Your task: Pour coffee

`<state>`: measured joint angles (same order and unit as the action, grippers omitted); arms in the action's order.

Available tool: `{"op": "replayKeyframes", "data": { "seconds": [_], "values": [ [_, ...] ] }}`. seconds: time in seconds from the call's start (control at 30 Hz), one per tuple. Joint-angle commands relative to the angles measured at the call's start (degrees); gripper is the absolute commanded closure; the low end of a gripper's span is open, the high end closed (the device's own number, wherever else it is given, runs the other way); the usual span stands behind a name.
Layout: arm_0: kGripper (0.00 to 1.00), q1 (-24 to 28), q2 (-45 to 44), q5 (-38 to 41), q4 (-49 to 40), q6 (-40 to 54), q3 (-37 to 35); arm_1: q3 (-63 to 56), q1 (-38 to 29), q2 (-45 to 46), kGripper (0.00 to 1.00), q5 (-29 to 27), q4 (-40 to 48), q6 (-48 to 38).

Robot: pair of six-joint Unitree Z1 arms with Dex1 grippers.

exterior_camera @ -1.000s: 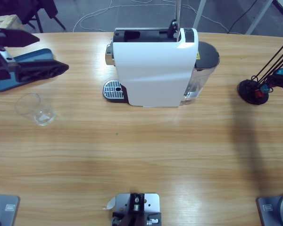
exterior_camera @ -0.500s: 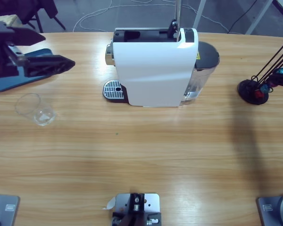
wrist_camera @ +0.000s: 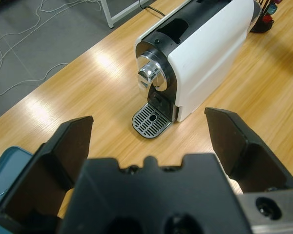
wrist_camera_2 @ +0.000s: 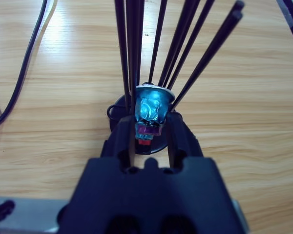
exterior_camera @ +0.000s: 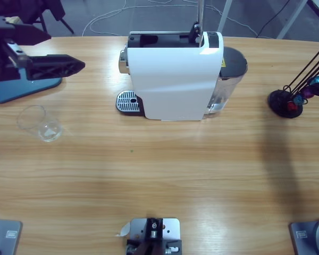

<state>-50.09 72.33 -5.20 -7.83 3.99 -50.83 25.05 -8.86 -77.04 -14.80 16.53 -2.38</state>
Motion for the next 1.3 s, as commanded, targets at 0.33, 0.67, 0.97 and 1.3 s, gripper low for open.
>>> {"op": "replayKeyframes", "data": {
  "seconds": [0.33,0.67,0.97,1.3],
  "values": [
    [0.000,0.52,1.49,-0.86,0.45,-0.65,0.11,-2.73,0.51,-1.71,1.000,-1.24,2.96,0.59],
    [0.000,0.52,1.42,-0.85,0.45,-0.74,0.29,-2.83,0.51,-1.03,1.000,-1.82,3.65,0.06],
    [0.000,0.45,1.93,-0.77,0.49,-1.09,0.39,0.72,0.51,4.09,1.000,-2.67,-0.64,-0.87],
    [0.000,-0.20,1.93,-0.69,0.54,-1.53,0.90,7.40,-1.18,9.49,1.000,-3.28,-7.60,-1.66]
  ]
}}
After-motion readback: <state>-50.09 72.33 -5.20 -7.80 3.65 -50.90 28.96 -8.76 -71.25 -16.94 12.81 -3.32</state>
